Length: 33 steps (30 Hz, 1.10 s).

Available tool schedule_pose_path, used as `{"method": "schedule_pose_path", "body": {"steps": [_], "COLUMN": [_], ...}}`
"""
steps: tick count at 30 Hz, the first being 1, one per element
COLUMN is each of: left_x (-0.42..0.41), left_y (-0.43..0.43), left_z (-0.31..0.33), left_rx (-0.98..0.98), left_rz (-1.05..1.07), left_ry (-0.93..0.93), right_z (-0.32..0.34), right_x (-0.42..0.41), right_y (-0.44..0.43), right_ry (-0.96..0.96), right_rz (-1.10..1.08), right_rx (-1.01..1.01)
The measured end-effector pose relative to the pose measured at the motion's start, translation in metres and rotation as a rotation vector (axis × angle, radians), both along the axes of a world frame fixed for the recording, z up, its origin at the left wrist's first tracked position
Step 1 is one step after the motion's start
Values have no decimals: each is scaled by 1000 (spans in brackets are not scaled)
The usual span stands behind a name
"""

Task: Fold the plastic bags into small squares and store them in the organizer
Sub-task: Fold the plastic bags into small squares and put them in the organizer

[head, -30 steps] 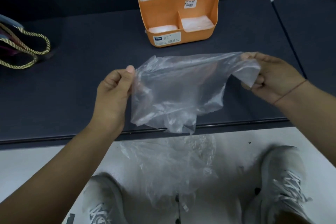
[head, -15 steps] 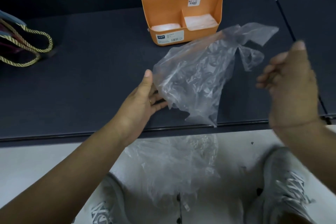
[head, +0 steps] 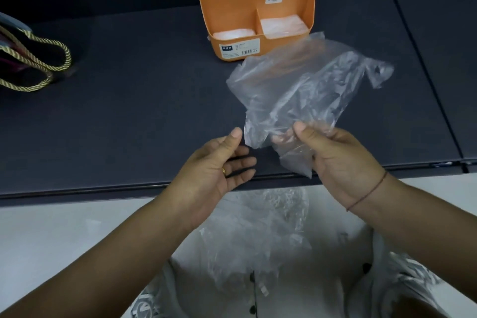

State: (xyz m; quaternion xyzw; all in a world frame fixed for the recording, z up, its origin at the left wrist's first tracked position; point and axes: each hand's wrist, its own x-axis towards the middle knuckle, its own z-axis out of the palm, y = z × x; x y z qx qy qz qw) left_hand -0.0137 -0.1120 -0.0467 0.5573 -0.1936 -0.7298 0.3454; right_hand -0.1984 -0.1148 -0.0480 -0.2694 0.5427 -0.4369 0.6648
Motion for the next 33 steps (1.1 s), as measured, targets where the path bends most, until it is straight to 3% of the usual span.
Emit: {"method": "schedule_pose_path", "body": {"steps": [3, 9, 17, 20, 23, 26, 30, 33], "left_x": [-3, -11, 14, 17, 22, 26, 24, 16], "left_y": [-2, -14, -20, -6, 6, 4, -14, -23], "left_z": [1, -2, -5, -10, -13, -10, -5, -3], "left_rx": [-23, -60, -10, -20, -62, -77, -113, -162], "left_rz": [-73, -18, 148, 110, -14, -71, -199, -311], "left_ry": [-20, -14, 2, -98, -232, -265, -322, -404], "right_z": [-1, 1, 7, 6, 5, 20, 37, 33], "right_x": [-1, -2, -48, -68, -85, -92, -80, -59], "right_y": [-3, -2, -22, -12, 2, 2, -24, -41], "right_ry": [-33, 10, 318, 504, 734, 595, 338, 344], "right_rz": [-7, 42, -85, 74, 433, 544, 394, 251], "right_rx": [33, -33, -187, -217, -100, -11, -71, -26]}}
